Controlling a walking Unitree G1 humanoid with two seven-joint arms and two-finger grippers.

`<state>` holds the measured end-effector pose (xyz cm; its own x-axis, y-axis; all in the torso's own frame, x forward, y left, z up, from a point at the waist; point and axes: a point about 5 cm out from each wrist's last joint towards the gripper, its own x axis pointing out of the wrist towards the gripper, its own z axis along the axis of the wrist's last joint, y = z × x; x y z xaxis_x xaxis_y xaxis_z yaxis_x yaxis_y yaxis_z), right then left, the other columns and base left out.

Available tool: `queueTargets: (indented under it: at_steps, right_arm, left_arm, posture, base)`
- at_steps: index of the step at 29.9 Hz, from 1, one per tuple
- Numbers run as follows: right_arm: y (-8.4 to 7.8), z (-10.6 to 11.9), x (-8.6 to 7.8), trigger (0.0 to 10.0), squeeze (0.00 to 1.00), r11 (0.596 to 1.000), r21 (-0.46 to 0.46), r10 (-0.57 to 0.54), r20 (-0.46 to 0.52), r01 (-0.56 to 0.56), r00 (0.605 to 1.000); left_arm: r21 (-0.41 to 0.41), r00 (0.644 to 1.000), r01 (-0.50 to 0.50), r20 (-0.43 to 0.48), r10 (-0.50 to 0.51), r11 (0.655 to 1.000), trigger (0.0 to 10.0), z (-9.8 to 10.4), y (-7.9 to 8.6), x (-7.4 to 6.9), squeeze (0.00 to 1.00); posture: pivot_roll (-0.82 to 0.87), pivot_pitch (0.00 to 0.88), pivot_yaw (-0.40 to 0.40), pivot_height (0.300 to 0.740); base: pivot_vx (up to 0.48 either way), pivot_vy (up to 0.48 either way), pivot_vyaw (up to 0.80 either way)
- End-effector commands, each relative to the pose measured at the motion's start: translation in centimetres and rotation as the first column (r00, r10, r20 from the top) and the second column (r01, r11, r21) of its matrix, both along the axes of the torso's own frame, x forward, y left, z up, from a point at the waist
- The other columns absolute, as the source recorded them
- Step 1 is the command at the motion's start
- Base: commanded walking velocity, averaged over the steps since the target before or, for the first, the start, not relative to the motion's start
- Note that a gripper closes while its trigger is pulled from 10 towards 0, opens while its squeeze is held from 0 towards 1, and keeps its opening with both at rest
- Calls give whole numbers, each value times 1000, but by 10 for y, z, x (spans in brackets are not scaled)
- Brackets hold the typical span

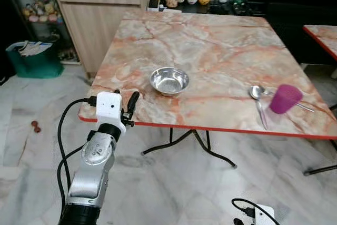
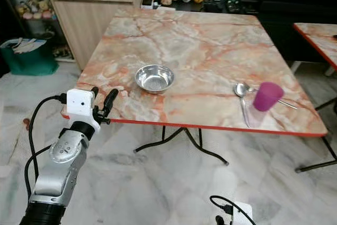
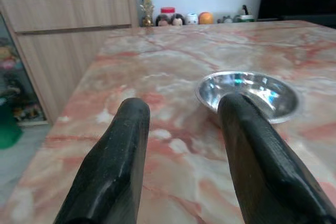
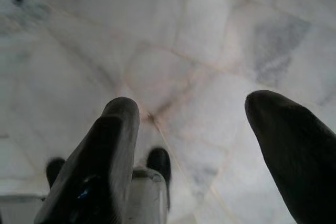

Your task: Setting the table

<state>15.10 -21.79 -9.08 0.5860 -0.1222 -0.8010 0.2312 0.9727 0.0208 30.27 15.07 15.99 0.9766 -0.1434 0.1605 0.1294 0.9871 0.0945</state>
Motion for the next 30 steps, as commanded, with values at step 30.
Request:
queueTargets:
  at_steps: [30]
  right_arm:
    - [-5,-2,-8,10000,0,1000,-12,-20,-25,20,999]
  left_arm:
    - [-304,950,70,-270,-157,950,10000,-25,-16,0,0]
  posture:
    - [127,0,-45,740]
  base:
    - [275,0,0]
